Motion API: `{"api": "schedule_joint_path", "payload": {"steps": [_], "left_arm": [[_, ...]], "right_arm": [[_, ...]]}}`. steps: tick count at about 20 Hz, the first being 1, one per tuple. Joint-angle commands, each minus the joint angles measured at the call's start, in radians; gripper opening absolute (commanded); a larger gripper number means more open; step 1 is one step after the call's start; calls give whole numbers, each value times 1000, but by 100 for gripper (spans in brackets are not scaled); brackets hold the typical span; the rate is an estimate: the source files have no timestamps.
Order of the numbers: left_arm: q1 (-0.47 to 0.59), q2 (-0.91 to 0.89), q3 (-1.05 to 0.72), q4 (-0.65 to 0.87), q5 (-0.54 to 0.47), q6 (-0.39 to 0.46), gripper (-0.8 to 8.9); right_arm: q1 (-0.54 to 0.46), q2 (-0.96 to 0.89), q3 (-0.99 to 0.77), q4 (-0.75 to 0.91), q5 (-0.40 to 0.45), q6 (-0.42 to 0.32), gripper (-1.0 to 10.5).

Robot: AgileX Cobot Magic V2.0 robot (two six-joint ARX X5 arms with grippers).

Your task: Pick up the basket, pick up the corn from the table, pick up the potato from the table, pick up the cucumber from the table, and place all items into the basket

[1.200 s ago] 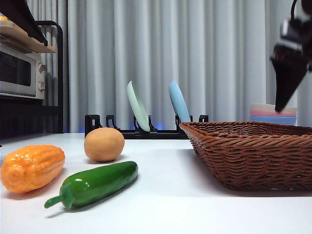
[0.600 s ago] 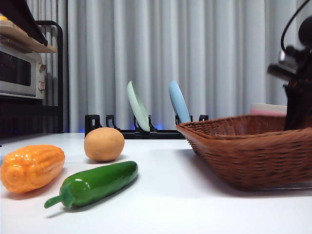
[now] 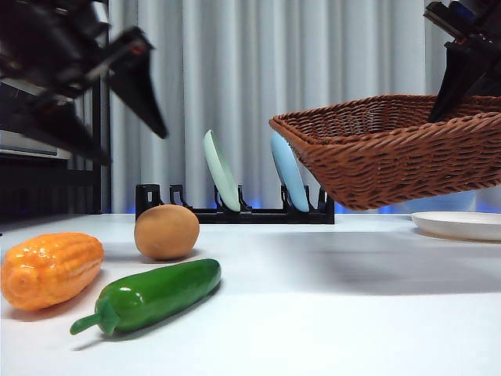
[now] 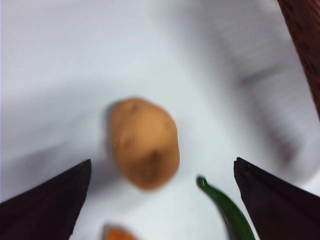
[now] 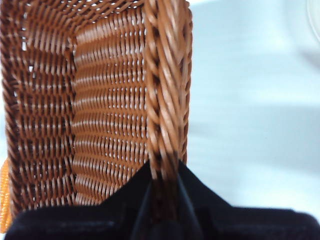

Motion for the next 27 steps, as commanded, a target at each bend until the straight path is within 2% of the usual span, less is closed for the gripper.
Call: {"api": "schedule_joint_path", "payload": {"steps": [1, 6, 11, 12, 15, 17, 21, 24, 27], "left_arm": [[-34, 110, 69, -35, -68, 40, 481], [-70, 283, 127, -14, -90, 57, 481], [-90, 350, 127, 51, -130, 63, 466], [-90, 352, 127, 59, -145, 79, 428], [-89, 356, 127, 40, -138, 106, 118], [-89, 360, 127, 24, -132, 116, -19], [-89, 350, 133, 24, -85, 128, -9], [-89, 261, 189, -89, -79, 130, -9], [-106, 85, 270, -211, 27, 132, -9]], "right_arm": [[2, -3, 8, 6, -16, 13, -11], [2, -3, 8, 5, -16, 13, -11], [2, -3, 8, 6, -16, 13, -11], [2, -3, 8, 6, -16, 13, -11], [2, -3, 8, 6, -16, 14, -11], [2, -3, 8, 6, -16, 14, -11], [2, -3, 8, 6, -16, 17, -11], [15, -3, 8, 16, -16, 31, -11], [60, 6, 8, 34, -16, 45, -11]]}}
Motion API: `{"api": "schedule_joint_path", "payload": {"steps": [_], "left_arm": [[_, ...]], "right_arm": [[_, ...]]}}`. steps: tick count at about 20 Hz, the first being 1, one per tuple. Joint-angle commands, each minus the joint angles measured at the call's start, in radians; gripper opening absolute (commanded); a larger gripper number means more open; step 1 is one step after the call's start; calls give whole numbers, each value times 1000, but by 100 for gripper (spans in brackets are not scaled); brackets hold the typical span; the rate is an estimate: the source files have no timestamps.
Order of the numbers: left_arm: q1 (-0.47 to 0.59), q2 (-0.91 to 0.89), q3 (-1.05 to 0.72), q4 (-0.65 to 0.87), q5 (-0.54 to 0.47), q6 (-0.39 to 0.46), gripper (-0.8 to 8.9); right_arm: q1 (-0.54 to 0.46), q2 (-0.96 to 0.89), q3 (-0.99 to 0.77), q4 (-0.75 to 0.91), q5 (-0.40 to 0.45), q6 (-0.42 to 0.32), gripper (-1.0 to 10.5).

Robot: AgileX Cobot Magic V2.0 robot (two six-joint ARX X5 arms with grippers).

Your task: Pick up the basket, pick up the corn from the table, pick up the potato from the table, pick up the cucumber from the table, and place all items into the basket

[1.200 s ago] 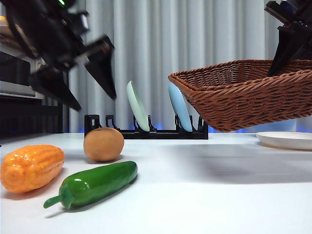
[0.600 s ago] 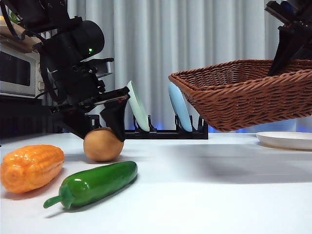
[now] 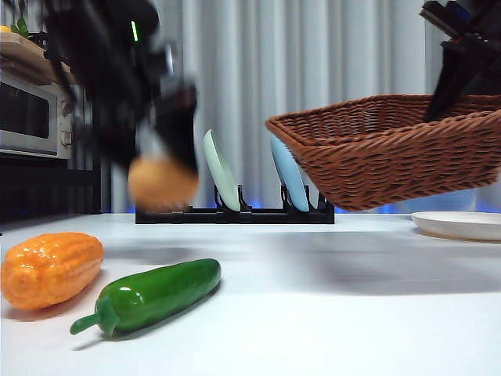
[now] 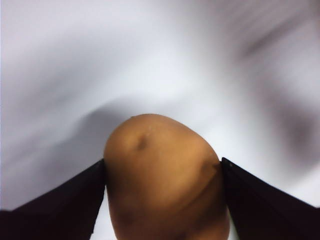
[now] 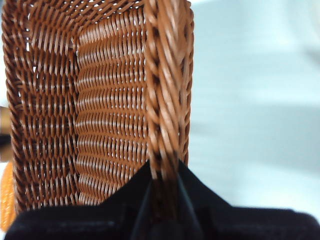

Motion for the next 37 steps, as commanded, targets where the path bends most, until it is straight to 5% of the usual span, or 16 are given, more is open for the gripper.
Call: {"api": "schedule_joint_path", "payload": {"steps": [1, 6, 9, 13, 15, 17, 25, 37], "left_arm": [[-29, -159, 71, -47, 70, 11, -9], [-127, -286, 161, -30, 36, -19, -9], [-190, -223, 161, -3, -68, -27, -9], [-259, -99, 161, 74, -174, -37, -9], [-275, -45, 161, 71, -228, -35, 113], [-276, -18, 161, 63, -251, -38, 482], [-280, -20, 167, 67, -240, -42, 512], [-290, -399, 349, -581, -209, -94, 507]], "right_arm": [[40, 11, 7, 29, -18, 36, -11], [151, 46, 7, 112, -29, 121, -11], [197, 50, 7, 159, -117, 165, -11], [235, 50, 7, 180, -123, 195, -11], [243, 50, 7, 180, -122, 196, -11], [244, 50, 7, 178, -122, 196, -11], [243, 50, 7, 178, -120, 196, -11], [119, 68, 7, 215, -120, 184, -11]]}}
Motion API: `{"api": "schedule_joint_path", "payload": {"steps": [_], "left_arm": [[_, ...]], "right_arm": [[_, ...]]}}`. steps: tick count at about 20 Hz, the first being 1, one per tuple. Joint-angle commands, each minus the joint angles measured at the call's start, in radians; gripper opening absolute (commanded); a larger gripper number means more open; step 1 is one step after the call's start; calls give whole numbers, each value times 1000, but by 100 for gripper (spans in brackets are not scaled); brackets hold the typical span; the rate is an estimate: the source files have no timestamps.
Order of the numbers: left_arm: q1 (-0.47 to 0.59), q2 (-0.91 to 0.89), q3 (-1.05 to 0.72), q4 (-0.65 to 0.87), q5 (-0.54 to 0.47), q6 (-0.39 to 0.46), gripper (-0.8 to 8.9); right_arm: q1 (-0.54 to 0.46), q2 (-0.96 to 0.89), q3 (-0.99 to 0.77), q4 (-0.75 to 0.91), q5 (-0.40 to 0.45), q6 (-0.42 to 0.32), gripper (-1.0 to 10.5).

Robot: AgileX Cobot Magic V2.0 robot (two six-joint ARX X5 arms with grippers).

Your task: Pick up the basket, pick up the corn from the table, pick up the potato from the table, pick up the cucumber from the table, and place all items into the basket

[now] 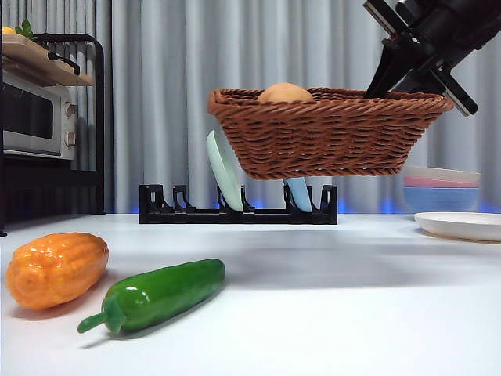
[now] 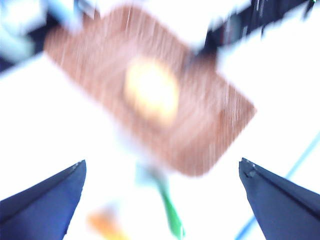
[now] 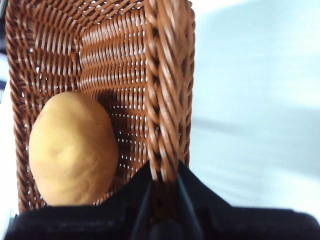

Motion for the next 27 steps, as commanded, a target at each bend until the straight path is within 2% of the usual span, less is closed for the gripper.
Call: {"api": "schedule_joint_path", "payload": {"steps": [1, 3, 5, 10, 14, 18, 23, 25, 26, 27], "left_arm": [[-2, -19, -15, -94, -11, -45, 507], [-2, -35, -43, -145, -48, -89, 507], [-2, -62, -149, -136, -53, -143, 507], [31, -116, -554, 78, -105, -281, 507], [136, -18, -756, 348, -79, -294, 501], [213, 151, -780, 509, 3, -280, 501], [234, 301, -780, 525, 9, -262, 489], [233, 308, -780, 544, 7, -257, 258], [233, 308, -780, 550, 8, -239, 56], [233, 308, -780, 546, 7, -229, -6]], "right_arm": [[-16, 3, 6, 22, -18, 2, -11], [-22, 3, 6, 32, -19, 2, -11], [-22, 3, 6, 38, -19, 2, -11], [-22, 3, 6, 38, -19, -10, -11], [-23, 3, 6, 39, -19, -13, -11], [-23, 3, 6, 41, -19, -16, -11], [-29, 3, 6, 41, -19, -17, -11], [-29, 3, 6, 41, -18, -16, -11], [-29, 3, 6, 42, -16, -16, -11], [-29, 3, 6, 42, -16, -16, -11]]}}
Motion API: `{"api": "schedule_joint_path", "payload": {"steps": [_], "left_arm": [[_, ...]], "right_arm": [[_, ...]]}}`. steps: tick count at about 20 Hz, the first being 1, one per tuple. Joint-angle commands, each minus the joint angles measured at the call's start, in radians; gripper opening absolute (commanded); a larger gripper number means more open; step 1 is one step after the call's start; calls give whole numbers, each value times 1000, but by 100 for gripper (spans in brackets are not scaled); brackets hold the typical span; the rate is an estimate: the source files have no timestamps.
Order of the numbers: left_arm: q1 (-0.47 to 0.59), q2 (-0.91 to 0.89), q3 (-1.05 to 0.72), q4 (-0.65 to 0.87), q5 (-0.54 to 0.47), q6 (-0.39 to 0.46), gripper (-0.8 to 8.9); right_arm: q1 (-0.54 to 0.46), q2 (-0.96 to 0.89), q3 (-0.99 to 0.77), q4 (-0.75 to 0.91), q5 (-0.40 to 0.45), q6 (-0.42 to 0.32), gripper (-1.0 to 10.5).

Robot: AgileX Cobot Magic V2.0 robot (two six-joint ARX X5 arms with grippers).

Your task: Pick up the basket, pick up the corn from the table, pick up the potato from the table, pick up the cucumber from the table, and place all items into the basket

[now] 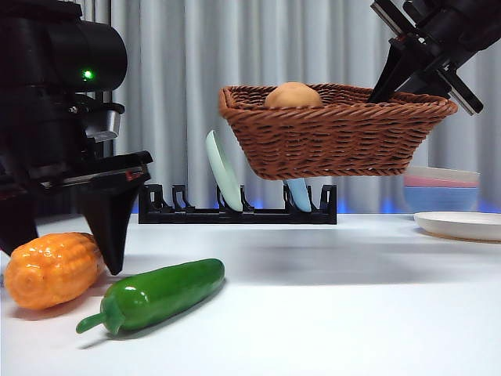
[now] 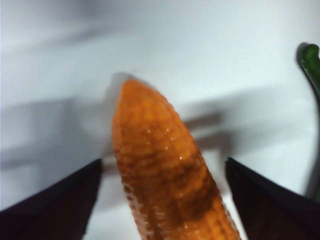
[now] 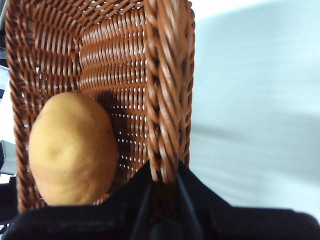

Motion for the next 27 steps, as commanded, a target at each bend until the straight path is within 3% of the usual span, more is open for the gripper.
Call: {"api": "schedule_joint_path", "payload": {"steps": [1, 5, 10, 13, 20, 27], "left_arm": [[2, 16, -13, -5, 11, 40, -8], [1, -48, -12, -12, 29, 51, -8], [-1, -407, 27, -94, 201, 24, -8], [-14, -520, 149, -53, 196, -2, -8], [-21, -281, 397, 63, 146, 32, -8], [-75, -20, 451, 106, 62, 52, -8]], "right_arm": [[0, 3, 6, 20, -13, 0, -11], [0, 3, 6, 20, -13, 0, -11], [3, 3, 6, 19, -14, 4, -11], [30, 7, 6, 17, -13, 19, -11], [128, 7, 6, 17, -13, 37, -11], [165, 7, 6, 19, -9, 48, -11]]}}
